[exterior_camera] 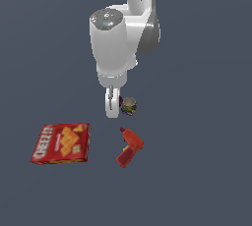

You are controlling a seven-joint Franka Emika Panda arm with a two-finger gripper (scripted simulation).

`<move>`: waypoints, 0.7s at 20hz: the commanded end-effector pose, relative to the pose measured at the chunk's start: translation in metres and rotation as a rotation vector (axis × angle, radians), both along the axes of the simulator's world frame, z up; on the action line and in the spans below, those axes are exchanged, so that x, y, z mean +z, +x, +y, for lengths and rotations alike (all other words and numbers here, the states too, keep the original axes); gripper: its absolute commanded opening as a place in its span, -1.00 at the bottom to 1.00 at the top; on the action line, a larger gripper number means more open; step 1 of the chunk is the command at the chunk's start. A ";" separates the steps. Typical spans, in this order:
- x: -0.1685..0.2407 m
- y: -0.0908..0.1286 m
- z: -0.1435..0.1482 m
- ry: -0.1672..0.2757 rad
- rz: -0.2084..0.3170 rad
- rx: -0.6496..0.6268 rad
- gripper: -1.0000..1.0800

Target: Pick up a designated object from a clutter of objects.

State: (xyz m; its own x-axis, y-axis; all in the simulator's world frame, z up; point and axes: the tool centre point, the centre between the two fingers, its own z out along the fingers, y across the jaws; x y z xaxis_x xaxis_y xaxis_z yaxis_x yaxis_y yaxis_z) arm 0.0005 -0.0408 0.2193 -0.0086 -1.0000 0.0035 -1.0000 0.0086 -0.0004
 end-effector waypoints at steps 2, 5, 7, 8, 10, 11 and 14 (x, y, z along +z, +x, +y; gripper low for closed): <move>0.036 0.006 0.020 -0.002 0.000 -0.001 -1.00; 0.066 0.012 0.037 -0.002 0.000 -0.001 -1.00; 0.086 0.016 0.049 -0.001 0.000 -0.001 -1.00; 0.096 0.018 0.055 -0.001 0.000 0.000 -1.00; 0.116 0.023 0.066 0.000 0.000 0.000 -1.00; 0.125 0.025 0.072 0.000 0.000 0.000 -1.00; 0.151 0.031 0.087 0.001 0.000 0.001 -1.00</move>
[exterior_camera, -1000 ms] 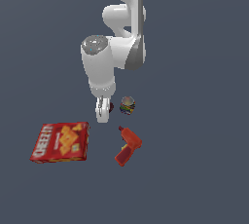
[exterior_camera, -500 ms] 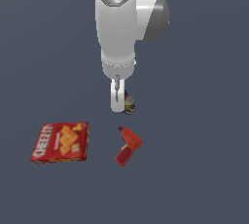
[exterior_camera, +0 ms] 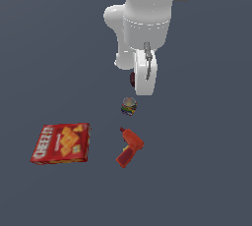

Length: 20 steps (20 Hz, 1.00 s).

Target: Pick up a designated object from a clutter of objects.

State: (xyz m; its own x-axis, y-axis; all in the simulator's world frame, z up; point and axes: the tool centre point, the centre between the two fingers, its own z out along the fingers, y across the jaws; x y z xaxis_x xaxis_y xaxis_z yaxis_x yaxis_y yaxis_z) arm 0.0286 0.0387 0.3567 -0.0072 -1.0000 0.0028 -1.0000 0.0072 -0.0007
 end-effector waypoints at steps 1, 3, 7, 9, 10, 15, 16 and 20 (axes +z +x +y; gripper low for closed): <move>0.021 0.004 0.012 0.000 0.001 0.000 -1.00; 0.034 0.008 0.020 0.001 0.001 0.000 -1.00; 0.055 0.013 0.032 0.002 0.001 0.001 -1.00; 0.063 0.016 0.037 0.002 0.001 0.001 -1.00; 0.066 0.017 0.039 0.002 0.001 0.001 -1.00; 0.077 0.020 0.045 0.003 0.001 0.001 -1.00; 0.078 0.021 0.046 0.003 0.001 0.001 -1.00; 0.080 0.022 0.047 0.003 0.001 0.001 -1.00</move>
